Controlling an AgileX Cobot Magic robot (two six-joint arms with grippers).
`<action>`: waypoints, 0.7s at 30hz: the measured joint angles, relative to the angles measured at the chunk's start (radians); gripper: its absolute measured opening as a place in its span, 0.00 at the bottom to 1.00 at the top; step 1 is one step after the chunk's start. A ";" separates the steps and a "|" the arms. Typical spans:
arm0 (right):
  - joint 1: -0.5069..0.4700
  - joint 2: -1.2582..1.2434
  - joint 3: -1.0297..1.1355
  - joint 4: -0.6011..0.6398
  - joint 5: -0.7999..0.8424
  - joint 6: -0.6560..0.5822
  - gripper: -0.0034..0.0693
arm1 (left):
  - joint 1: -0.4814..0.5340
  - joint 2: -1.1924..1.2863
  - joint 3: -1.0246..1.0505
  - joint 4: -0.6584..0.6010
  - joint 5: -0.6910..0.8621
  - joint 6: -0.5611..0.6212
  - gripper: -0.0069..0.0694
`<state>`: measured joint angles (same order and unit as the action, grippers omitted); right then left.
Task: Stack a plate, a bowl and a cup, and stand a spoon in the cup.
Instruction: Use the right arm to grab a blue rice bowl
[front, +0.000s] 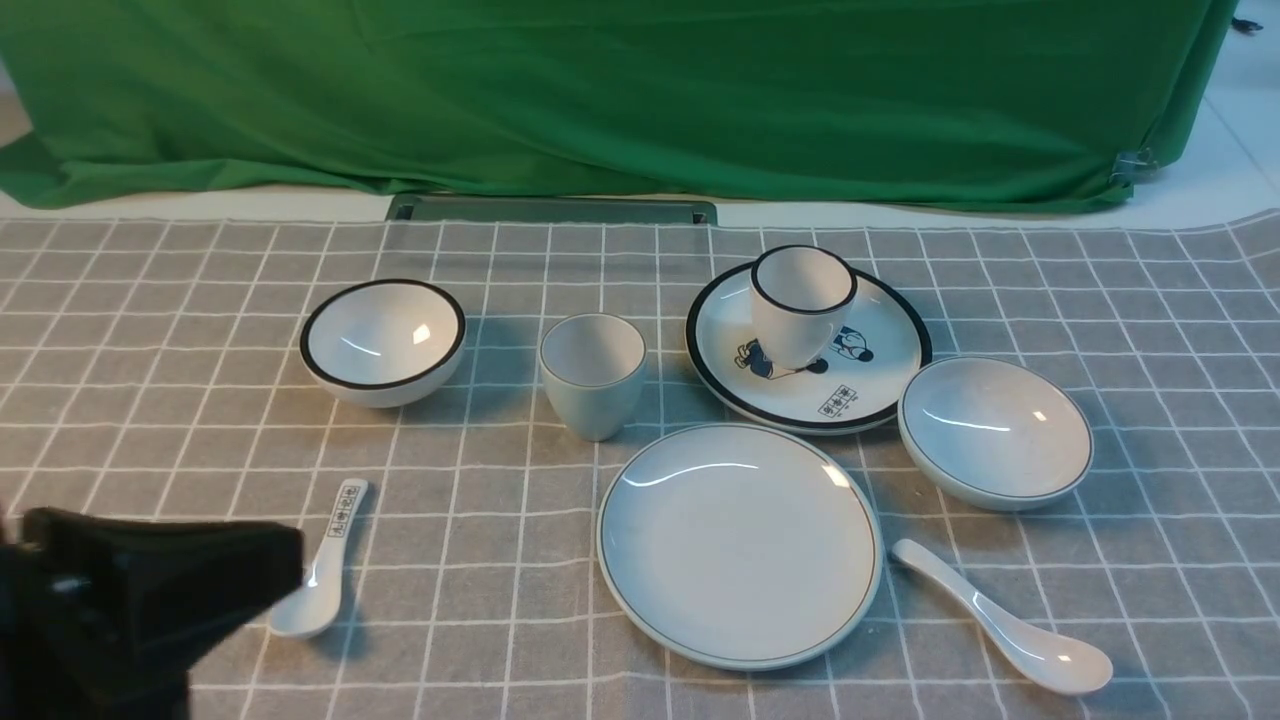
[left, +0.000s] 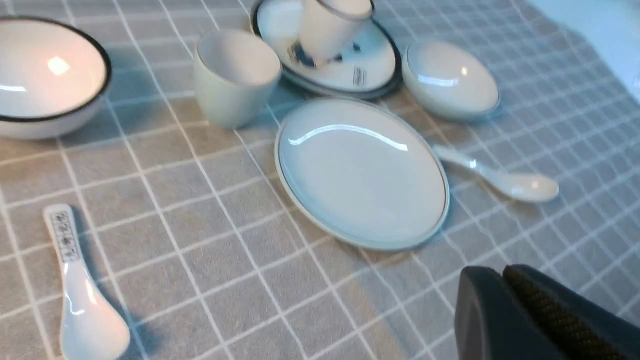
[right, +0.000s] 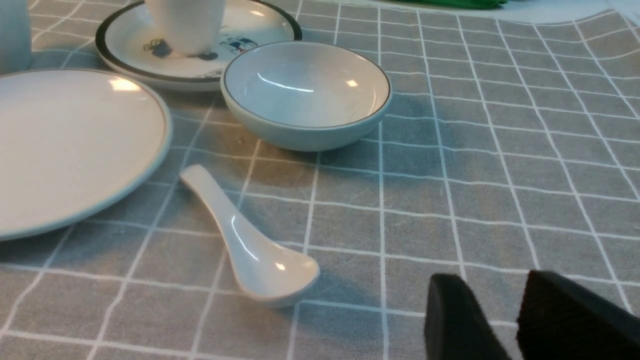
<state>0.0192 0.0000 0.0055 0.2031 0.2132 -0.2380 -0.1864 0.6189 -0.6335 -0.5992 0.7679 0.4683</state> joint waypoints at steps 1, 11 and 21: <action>0.000 0.000 0.000 0.006 -0.004 0.008 0.38 | -0.003 0.010 -0.001 0.001 0.000 0.005 0.11; 0.001 0.000 0.000 0.172 -0.239 0.428 0.38 | -0.033 0.068 -0.008 0.009 -0.002 0.076 0.11; 0.130 0.343 -0.412 0.165 0.175 0.192 0.27 | -0.033 0.068 -0.008 -0.027 -0.041 0.190 0.11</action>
<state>0.1487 0.3426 -0.4066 0.3681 0.3879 -0.0465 -0.2190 0.6872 -0.6414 -0.6265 0.7274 0.6586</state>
